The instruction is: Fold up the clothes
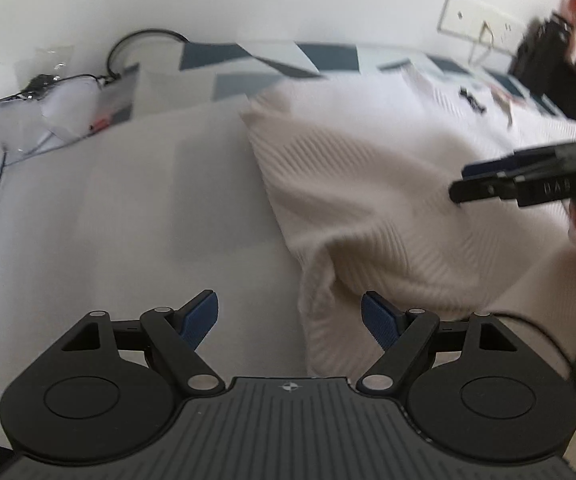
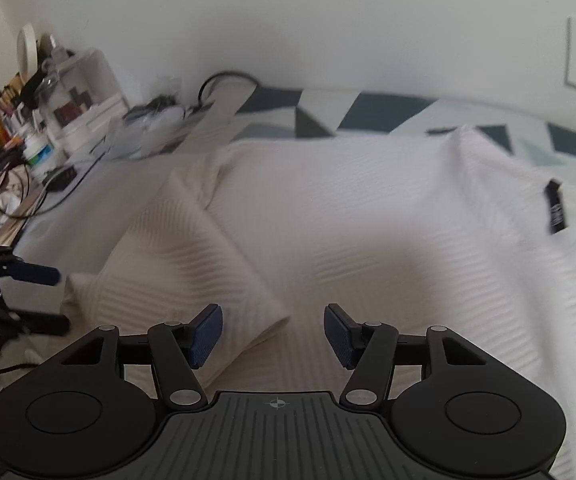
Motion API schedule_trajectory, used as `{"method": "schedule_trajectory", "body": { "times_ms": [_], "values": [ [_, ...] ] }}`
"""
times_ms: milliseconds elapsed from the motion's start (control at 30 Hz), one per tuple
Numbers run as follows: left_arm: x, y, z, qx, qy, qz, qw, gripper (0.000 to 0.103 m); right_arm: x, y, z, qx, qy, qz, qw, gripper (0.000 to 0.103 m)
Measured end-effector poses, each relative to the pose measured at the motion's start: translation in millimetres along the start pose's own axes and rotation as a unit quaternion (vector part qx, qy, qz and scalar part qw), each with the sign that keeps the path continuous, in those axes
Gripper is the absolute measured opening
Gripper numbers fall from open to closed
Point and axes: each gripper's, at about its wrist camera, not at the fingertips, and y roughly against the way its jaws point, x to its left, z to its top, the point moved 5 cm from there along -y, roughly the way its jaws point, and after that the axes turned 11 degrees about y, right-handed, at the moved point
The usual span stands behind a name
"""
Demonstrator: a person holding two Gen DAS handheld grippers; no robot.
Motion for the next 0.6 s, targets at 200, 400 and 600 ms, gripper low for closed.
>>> {"method": "schedule_trajectory", "body": {
  "times_ms": [200, 400, 600],
  "values": [
    [-2, -12, -6, -0.003, -0.020, 0.027, 0.9994, 0.080, -2, 0, 10, -0.023, -0.005, -0.017, 1.000, 0.006],
    [-4, -14, -6, -0.001, -0.016, 0.012, 0.9998, 0.081, -31, 36, 42, -0.109, -0.017, -0.099, 0.989, 0.006],
    [-17, -14, -8, -0.006, -0.033, 0.015, 0.9993, 0.081, -37, 18, 30, -0.059, -0.008, -0.141, 0.988, 0.039]
  ]
}}
